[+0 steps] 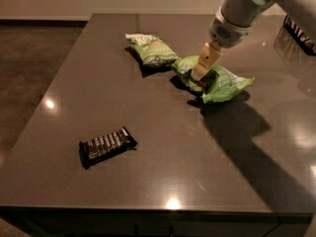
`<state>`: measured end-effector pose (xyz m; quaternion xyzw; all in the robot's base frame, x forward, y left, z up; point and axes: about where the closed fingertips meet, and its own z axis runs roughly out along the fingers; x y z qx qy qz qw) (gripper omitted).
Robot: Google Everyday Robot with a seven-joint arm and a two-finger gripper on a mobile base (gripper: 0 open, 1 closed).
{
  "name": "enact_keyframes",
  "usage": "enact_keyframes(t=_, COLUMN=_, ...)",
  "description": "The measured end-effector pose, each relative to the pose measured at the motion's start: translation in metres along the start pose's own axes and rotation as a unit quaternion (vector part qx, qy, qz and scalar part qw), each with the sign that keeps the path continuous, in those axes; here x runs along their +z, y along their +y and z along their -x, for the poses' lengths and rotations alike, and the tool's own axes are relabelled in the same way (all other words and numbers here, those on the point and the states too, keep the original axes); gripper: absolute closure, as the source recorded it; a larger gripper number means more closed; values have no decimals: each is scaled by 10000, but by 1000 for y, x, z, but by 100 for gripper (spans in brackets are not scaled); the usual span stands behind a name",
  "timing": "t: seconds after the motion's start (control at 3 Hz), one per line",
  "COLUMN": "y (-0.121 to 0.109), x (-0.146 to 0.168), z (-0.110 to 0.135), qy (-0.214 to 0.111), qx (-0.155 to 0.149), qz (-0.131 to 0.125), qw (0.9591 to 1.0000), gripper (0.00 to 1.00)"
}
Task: Move green rice chip bag near green jalapeno chip bag
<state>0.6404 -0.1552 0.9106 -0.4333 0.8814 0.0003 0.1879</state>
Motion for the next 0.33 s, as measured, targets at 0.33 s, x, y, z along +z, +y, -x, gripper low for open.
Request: enact_keyframes(t=0.33, y=0, x=0, z=0, qy=0, qx=0, qz=0, qw=10000, gripper=0)
